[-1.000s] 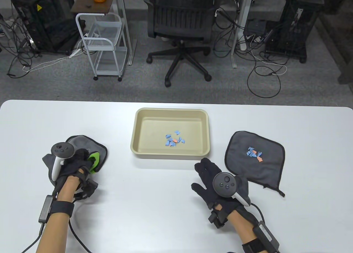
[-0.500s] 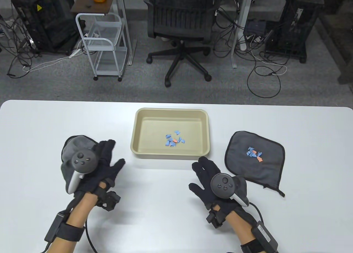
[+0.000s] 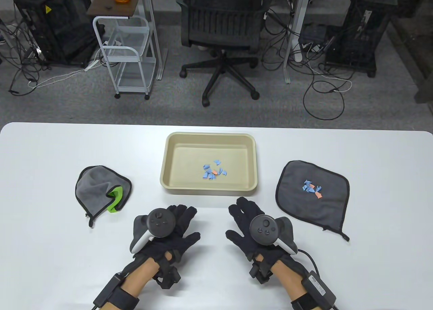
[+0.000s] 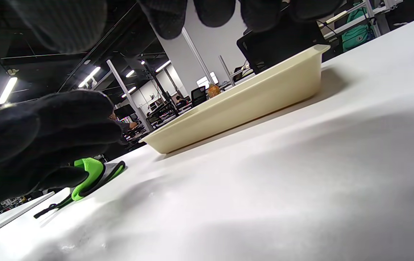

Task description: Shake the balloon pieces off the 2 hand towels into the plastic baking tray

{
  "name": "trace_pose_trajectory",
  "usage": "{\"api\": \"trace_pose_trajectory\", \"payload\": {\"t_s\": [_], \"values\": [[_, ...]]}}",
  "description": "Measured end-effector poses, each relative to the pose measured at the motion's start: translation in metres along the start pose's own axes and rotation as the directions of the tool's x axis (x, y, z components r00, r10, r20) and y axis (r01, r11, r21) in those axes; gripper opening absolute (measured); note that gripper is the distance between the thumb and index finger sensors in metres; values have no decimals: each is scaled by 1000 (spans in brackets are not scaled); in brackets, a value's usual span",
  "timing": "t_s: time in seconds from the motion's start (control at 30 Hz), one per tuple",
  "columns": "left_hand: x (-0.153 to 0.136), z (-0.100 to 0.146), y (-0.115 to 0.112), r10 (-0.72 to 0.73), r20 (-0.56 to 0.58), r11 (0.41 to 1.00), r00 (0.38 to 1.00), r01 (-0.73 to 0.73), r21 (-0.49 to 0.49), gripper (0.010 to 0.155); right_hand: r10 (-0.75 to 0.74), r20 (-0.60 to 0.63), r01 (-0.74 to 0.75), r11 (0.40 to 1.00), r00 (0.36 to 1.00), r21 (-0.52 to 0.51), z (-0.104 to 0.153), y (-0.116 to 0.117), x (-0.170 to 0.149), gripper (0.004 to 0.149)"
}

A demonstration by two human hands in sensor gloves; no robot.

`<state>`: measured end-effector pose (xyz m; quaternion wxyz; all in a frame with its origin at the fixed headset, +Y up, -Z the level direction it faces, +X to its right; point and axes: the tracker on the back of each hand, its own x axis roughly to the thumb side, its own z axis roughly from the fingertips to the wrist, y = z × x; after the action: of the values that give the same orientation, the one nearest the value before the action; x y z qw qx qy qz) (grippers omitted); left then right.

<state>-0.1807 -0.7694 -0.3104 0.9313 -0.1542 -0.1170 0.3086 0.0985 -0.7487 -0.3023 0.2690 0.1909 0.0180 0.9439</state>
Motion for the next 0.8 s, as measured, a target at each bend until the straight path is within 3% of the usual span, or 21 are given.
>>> {"api": "trace_pose_trajectory", "payload": {"t_s": [0.3, 0.43, 0.53, 0.67, 0.8], "values": [[8, 8, 6, -20, 35, 999, 999, 18, 32, 79, 47, -39, -48, 998, 998, -28, -5, -7, -4, 74], [12, 12, 11, -12, 49, 999, 999, 10, 43, 79, 93, -148, -106, 991, 985, -77, -15, -36, -15, 73], [15, 14, 13, -5, 59, 999, 998, 3, 49, 80, 182, -215, -199, 978, 959, -56, -25, -63, -32, 72], [15, 18, 17, -25, 69, 997, 997, 20, 71, 80, 285, -353, -316, 948, 891, -31, -44, -100, -73, 72], [15, 22, 24, -8, 82, 995, 997, 0, 97, 80, 291, -499, -304, 951, 816, 59, -58, -114, -117, 75]]}}
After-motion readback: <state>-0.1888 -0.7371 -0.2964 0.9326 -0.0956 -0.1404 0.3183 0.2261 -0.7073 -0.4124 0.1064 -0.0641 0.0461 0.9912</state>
